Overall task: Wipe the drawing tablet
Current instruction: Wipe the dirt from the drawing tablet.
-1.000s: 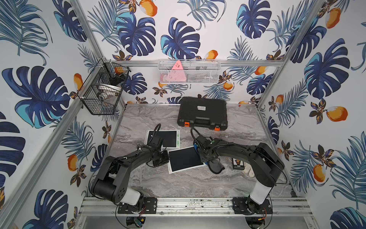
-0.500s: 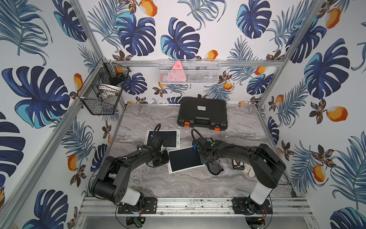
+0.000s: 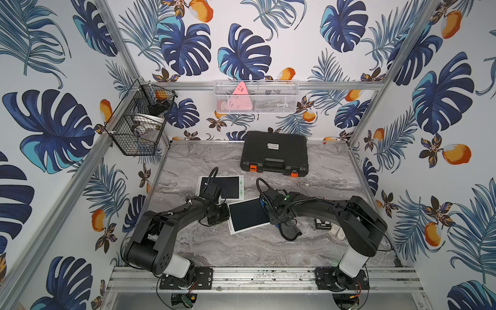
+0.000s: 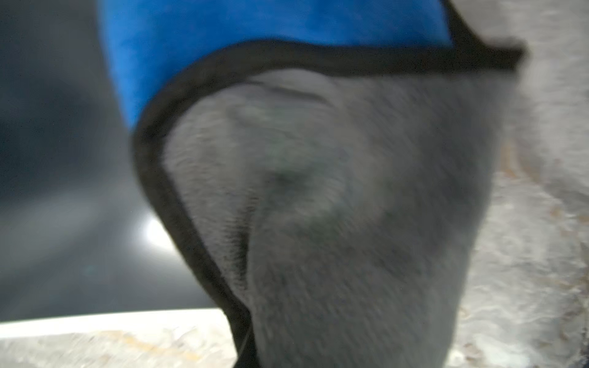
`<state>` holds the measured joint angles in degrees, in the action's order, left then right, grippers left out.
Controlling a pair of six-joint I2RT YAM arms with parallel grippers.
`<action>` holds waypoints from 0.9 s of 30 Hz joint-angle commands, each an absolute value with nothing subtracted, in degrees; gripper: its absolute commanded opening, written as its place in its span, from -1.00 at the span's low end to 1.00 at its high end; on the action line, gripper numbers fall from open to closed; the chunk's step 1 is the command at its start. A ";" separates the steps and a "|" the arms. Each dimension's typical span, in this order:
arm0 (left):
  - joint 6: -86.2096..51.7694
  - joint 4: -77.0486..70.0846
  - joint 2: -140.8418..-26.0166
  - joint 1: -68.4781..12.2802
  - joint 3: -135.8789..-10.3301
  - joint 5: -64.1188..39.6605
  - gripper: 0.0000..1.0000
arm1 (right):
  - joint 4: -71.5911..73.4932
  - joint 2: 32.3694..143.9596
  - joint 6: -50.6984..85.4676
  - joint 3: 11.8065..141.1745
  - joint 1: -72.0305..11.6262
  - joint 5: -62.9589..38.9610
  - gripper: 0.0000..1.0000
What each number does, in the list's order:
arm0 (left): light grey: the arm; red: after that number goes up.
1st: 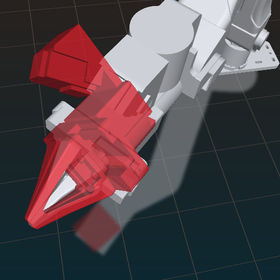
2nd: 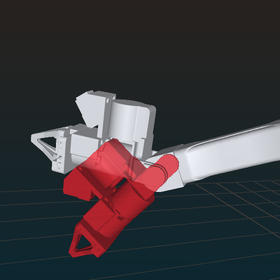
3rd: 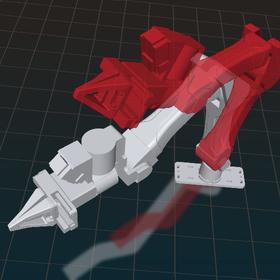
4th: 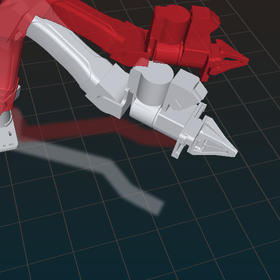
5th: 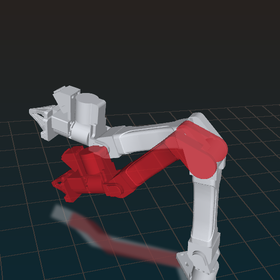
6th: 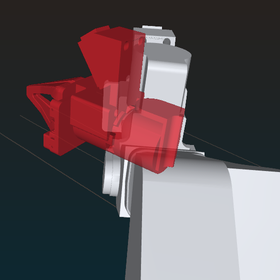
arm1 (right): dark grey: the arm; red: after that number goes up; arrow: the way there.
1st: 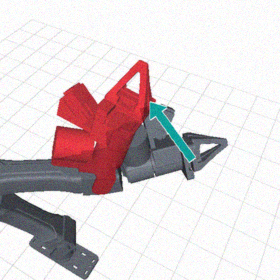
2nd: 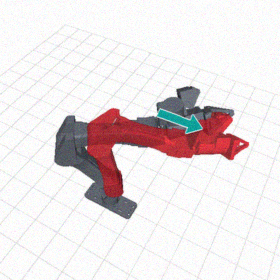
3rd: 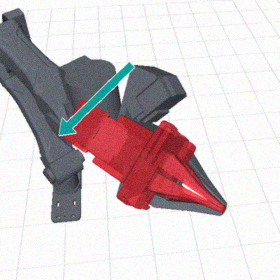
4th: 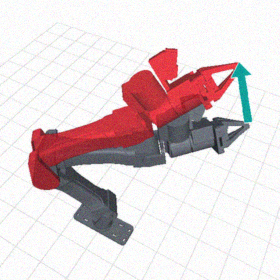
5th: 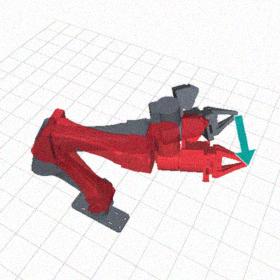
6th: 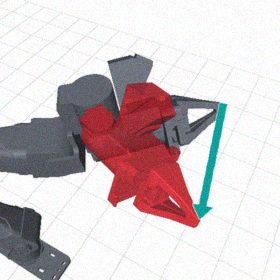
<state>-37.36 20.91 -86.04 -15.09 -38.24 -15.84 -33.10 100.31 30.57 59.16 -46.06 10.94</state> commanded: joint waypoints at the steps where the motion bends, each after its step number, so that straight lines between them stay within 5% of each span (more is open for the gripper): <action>1: -36.21 31.46 -88.16 -15.13 -36.55 -2.42 -0.74 | -36.56 100.25 28.54 57.13 -43.26 11.69 -1.00; 8: -36.12 31.51 -88.20 -15.18 -36.63 -2.42 -0.74 | -38.59 97.28 29.72 59.10 -42.55 13.14 -1.00; 15: -35.95 31.40 -88.33 -15.28 -36.57 -2.30 -0.74 | -36.68 93.54 28.31 58.06 -33.14 9.18 -1.00; 27: -35.95 31.38 -88.24 -15.53 -36.48 -2.35 -0.74 | -35.67 100.97 28.05 66.50 -45.48 10.99 -1.00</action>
<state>-37.34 20.88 -86.06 -15.38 -38.24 -15.62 -35.57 99.63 28.01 63.96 -43.62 10.20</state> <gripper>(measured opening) 0.135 0.108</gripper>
